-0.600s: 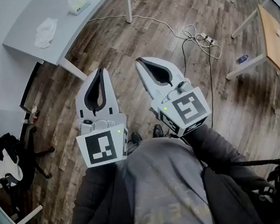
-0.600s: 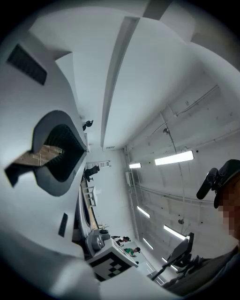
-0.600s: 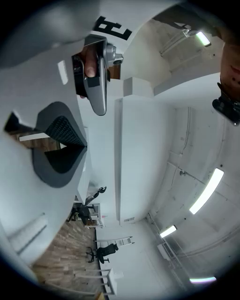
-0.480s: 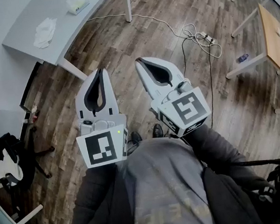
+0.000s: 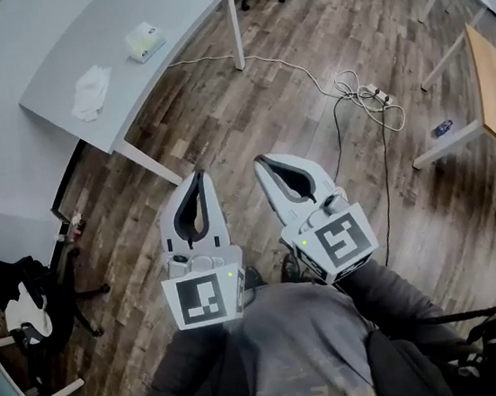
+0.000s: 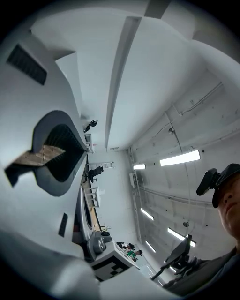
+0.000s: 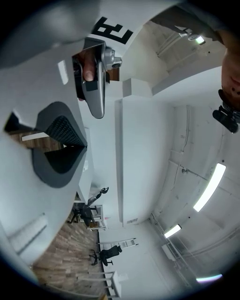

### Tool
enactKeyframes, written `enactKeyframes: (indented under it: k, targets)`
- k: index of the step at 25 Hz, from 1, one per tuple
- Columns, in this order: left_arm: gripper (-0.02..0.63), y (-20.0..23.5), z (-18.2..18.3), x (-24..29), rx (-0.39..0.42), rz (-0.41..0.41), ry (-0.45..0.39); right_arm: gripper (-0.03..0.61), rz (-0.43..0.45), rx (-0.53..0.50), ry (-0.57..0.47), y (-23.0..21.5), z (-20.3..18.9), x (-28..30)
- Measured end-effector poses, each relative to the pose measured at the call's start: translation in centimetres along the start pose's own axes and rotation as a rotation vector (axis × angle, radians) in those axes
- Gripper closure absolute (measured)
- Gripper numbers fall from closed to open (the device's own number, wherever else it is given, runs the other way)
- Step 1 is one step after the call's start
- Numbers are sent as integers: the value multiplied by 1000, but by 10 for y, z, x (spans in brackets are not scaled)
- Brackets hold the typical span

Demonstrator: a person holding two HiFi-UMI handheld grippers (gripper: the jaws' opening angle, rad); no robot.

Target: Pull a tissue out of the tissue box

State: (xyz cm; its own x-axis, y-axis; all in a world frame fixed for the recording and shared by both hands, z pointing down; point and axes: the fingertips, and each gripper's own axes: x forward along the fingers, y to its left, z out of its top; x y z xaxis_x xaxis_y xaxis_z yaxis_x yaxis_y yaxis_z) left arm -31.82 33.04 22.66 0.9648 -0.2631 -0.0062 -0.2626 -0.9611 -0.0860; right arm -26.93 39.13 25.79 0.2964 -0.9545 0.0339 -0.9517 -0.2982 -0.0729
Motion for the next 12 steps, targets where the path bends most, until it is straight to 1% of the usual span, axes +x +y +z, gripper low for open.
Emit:
enactKeyframes:
  k: [3,5,9,12]
  targets:
    - [617,-3,-6,7,6,-1,27,575,-1,7,1,-13,-1,5]
    - [617,3,-8,12,5,8,33,575,3,17,2,-16,-2,13]
    - [617,28,-14,30,-1,39,41,576,22,21,3,-21,-2,41]
    - [617,54,-23,59,-11,45,47,575,29,16,10,-32,-4,78]
